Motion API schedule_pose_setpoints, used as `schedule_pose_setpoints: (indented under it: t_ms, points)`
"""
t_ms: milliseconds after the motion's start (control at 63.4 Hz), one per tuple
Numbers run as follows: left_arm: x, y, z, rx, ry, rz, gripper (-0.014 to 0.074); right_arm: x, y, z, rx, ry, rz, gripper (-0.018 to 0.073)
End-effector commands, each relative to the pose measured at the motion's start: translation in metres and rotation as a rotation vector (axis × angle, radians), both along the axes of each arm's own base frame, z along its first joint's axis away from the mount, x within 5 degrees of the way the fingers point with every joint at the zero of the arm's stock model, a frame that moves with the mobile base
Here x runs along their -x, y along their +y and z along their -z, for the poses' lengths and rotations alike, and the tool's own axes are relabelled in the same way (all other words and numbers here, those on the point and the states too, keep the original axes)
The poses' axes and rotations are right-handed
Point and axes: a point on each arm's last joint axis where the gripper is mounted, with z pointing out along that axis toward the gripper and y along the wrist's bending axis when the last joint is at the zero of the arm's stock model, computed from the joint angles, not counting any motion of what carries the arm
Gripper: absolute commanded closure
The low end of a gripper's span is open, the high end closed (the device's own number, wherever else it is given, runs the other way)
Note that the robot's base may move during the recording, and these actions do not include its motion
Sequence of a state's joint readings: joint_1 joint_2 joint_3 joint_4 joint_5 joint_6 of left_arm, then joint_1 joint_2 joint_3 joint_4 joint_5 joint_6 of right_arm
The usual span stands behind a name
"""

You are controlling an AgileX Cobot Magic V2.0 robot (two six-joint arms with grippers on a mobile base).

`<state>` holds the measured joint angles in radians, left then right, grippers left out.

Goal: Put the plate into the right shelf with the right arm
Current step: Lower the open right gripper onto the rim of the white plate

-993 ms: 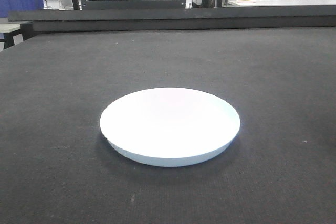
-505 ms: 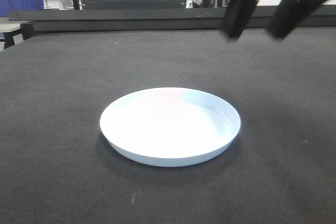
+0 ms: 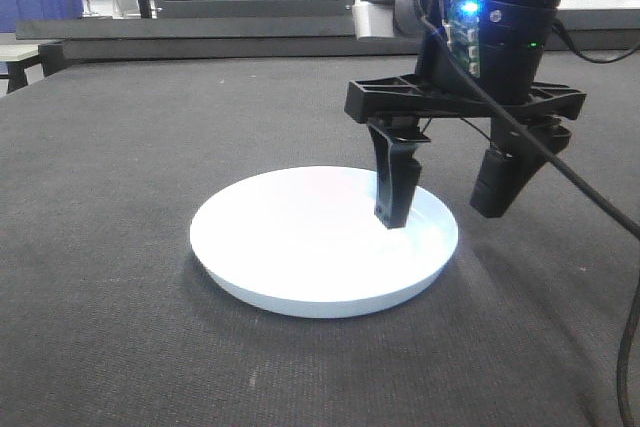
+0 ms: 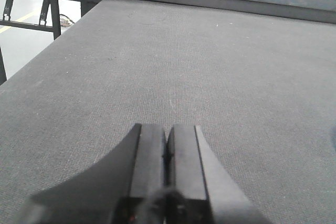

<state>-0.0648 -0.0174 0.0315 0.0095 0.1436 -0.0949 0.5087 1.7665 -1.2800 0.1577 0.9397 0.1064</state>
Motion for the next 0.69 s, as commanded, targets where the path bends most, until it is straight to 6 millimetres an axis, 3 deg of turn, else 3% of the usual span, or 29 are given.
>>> schedule_pose_setpoints:
  t_ms: [0, 568, 678]
  points:
    - [0.000, 0.000, -0.005, 0.013, -0.078, 0.007, 0.0643, -0.002, 0.002, -0.027, -0.065, -0.090, 0.020, -0.0053]
    - [0.000, 0.000, -0.005, 0.013, -0.078, 0.007, 0.0643, -0.008, 0.004, -0.011, -0.045, -0.063, 0.041, -0.0052]
    - [0.000, 0.000, -0.005, 0.013, -0.078, 0.007, 0.0643, -0.008, 0.004, -0.011, -0.046, -0.062, 0.045, 0.0032]
